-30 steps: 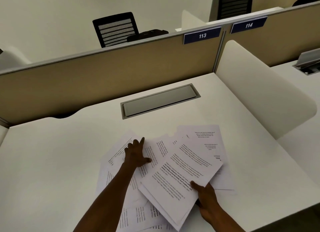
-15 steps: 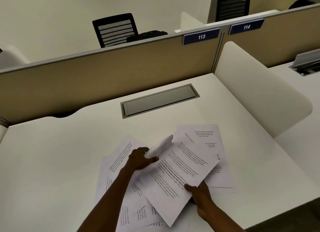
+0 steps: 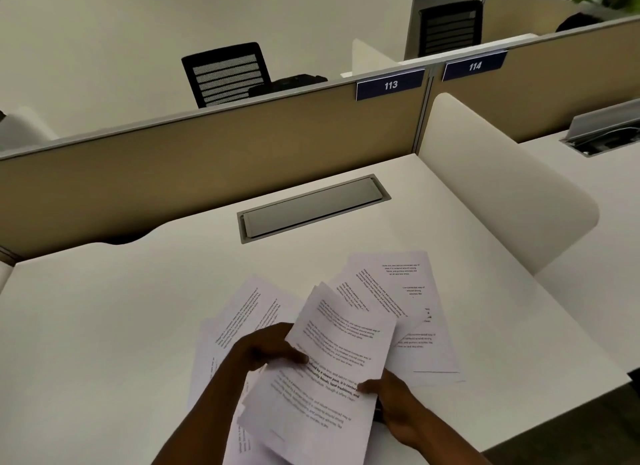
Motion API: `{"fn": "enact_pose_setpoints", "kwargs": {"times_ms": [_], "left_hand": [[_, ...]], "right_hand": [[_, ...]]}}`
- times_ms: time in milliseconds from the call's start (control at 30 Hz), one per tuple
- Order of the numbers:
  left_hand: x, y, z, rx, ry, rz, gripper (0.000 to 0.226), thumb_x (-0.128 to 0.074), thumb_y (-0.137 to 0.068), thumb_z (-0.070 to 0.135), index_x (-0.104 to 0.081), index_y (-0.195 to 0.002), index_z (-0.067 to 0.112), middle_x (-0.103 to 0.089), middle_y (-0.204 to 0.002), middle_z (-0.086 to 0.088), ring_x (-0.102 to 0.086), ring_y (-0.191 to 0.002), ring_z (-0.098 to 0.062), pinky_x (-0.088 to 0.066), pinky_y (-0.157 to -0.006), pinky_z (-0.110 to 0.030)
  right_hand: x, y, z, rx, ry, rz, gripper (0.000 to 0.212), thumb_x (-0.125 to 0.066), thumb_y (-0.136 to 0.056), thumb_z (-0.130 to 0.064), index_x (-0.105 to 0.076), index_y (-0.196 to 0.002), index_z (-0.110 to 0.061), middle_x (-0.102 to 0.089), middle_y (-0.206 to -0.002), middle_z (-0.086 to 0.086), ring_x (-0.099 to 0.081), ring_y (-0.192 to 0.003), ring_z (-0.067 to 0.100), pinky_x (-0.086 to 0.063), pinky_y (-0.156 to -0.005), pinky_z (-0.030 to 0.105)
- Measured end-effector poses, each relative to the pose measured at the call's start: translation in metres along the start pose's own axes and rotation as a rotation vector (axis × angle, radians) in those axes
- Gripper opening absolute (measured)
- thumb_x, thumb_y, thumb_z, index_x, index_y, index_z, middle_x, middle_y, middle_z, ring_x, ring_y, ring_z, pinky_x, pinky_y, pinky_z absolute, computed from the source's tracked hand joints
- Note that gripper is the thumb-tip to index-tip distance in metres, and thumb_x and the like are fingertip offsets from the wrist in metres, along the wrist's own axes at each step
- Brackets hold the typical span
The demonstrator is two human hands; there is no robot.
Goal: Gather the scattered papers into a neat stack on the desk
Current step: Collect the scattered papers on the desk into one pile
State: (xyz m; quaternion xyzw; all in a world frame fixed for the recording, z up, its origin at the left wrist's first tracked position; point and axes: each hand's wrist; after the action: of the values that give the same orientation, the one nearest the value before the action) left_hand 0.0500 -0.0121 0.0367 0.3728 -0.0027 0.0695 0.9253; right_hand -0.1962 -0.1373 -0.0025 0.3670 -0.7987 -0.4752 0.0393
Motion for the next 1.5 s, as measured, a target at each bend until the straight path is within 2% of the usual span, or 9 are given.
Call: {"fn": "enact_pose_setpoints", "kwargs": {"times_ms": [233,433,533,633,733,833,933,1167,1500], "left_hand": [[-0.046,0.000,0.030,-0.278,0.403,-0.105,0.054,-0.078,-0.084,0.004,-0.062,-0.133,0.019,-0.067,-0.133,-0.014,-0.066,-0.119,-0.035,-0.059,-0.090,-0.039],[-0.057,-0.030,0.043,-0.227,0.461,-0.027,0.048,-0.070,-0.086,-0.005,-0.059,-0.131,0.008,-0.068,-0.130,-0.018,-0.068,-0.115,-0.034,-0.058,-0.093,-0.043],[-0.054,-0.043,0.045,-0.180,0.328,0.084,0.056,-0.071,-0.087,-0.003,-0.053,-0.139,0.006,-0.065,-0.134,-0.017,-0.065,-0.119,-0.036,-0.054,-0.101,-0.050],[-0.050,-0.055,0.049,-0.123,0.075,0.191,0.061,-0.078,-0.086,0.022,-0.053,-0.141,0.012,-0.062,-0.139,-0.009,-0.061,-0.125,-0.031,-0.048,-0.109,-0.048],[-0.050,-0.071,0.055,-0.116,-0.356,0.512,0.050,-0.065,-0.091,0.050,-0.066,-0.123,0.011,-0.067,-0.125,-0.007,-0.061,-0.118,-0.026,-0.048,-0.097,-0.031],[-0.044,-0.088,0.055,-0.120,-0.563,0.776,0.043,-0.055,-0.098,0.043,-0.059,-0.130,0.015,-0.055,-0.137,-0.010,-0.048,-0.130,-0.026,-0.044,-0.101,-0.035],[-0.034,-0.101,0.052,0.005,-0.734,0.691,0.059,-0.049,-0.099,0.046,-0.038,-0.151,0.018,-0.035,-0.157,-0.010,-0.032,-0.144,-0.028,-0.033,-0.115,-0.041],[-0.035,-0.117,0.052,0.096,-0.767,0.690,0.084,-0.054,-0.093,0.056,-0.018,-0.157,0.017,-0.035,-0.154,-0.012,-0.036,-0.140,-0.032,-0.027,-0.116,-0.052],[-0.031,-0.121,0.060,0.184,-0.539,0.617,0.090,-0.064,-0.080,0.070,-0.037,-0.151,0.021,-0.046,-0.152,-0.007,-0.038,-0.143,-0.028,-0.024,-0.115,-0.047]], "right_hand": [[0.032,0.016,-0.018,0.340,-0.093,0.193,0.049,-0.079,-0.070,-0.036,-0.067,-0.117,-0.027,-0.075,-0.112,-0.005,-0.067,-0.107,0.021,-0.054,-0.087,0.041],[0.056,0.008,-0.028,0.154,-0.375,-0.007,0.048,-0.076,-0.080,-0.017,-0.064,-0.126,-0.018,-0.069,-0.123,0.017,-0.066,-0.111,0.042,-0.054,-0.089,0.059],[0.057,0.006,-0.029,0.120,-0.378,0.008,0.043,-0.072,-0.080,-0.006,-0.066,-0.123,-0.007,-0.070,-0.118,0.023,-0.069,-0.103,0.044,-0.056,-0.083,0.056],[0.054,-0.002,-0.027,0.247,-0.256,0.170,0.048,-0.068,-0.083,0.001,-0.060,-0.128,-0.011,-0.071,-0.117,0.019,-0.069,-0.102,0.042,-0.057,-0.085,0.056],[0.049,-0.009,-0.023,0.301,-0.167,0.326,0.059,-0.065,-0.085,0.007,-0.047,-0.137,-0.014,-0.062,-0.129,0.016,-0.061,-0.113,0.039,-0.049,-0.098,0.060],[0.044,-0.016,-0.017,0.286,-0.162,0.402,0.056,-0.059,-0.087,0.011,-0.047,-0.136,-0.013,-0.060,-0.130,0.016,-0.059,-0.113,0.038,-0.047,-0.100,0.059],[0.038,-0.022,-0.011,0.268,-0.170,0.454,0.053,-0.057,-0.088,0.011,-0.047,-0.135,-0.013,-0.060,-0.129,0.017,-0.058,-0.113,0.037,-0.046,-0.103,0.058],[0.027,-0.033,-0.012,0.256,-0.166,0.487,0.050,-0.057,-0.089,0.009,-0.047,-0.132,-0.015,-0.060,-0.128,0.016,-0.059,-0.113,0.037,-0.047,-0.103,0.058],[0.024,-0.035,-0.011,0.251,-0.104,0.535,0.050,-0.061,-0.089,0.004,-0.046,-0.131,-0.018,-0.061,-0.126,0.012,-0.058,-0.104,0.029,-0.048,-0.101,0.049]]}}
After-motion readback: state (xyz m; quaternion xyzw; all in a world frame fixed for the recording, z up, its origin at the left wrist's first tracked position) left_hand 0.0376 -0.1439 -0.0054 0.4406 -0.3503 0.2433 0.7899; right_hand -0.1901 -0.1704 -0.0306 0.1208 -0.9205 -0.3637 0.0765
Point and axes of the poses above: each hand's wrist, its own y-axis away from the middle knuckle, its own x-axis out of the back of the hand, z = x × y
